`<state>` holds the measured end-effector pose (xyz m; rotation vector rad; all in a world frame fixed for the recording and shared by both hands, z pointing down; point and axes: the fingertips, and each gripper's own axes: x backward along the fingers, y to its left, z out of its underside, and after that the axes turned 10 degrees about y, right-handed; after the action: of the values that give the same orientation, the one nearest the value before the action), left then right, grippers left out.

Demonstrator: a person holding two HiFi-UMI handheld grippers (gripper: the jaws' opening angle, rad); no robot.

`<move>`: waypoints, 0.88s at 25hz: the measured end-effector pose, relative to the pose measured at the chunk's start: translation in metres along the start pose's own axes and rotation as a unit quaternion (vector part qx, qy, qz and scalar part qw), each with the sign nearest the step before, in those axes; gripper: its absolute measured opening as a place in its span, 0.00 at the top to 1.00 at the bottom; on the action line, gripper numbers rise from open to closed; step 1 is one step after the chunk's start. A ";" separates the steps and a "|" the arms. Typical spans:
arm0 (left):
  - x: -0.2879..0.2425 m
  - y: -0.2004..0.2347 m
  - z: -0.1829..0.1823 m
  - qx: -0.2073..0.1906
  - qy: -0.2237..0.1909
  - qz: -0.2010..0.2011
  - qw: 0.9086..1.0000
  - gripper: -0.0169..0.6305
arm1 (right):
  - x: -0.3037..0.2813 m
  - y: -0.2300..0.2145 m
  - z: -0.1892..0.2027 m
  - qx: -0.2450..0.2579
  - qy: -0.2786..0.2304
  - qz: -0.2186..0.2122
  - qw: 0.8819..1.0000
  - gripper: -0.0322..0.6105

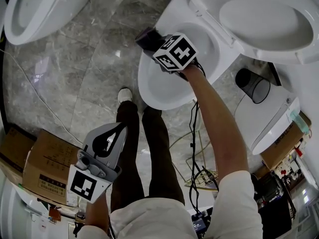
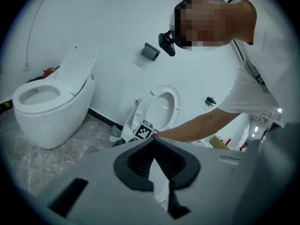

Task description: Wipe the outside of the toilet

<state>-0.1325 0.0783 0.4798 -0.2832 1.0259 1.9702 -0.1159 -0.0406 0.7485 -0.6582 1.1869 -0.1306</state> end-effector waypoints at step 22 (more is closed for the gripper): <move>0.002 0.016 0.000 0.008 -0.002 -0.011 1.000 0.98 | 0.039 -0.075 -0.018 0.034 0.022 0.106 0.994 0.86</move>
<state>-0.1462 0.0754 0.4875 -0.2816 1.0313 1.9417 -0.0983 -0.1250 0.7533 -0.4693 1.2815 -0.0069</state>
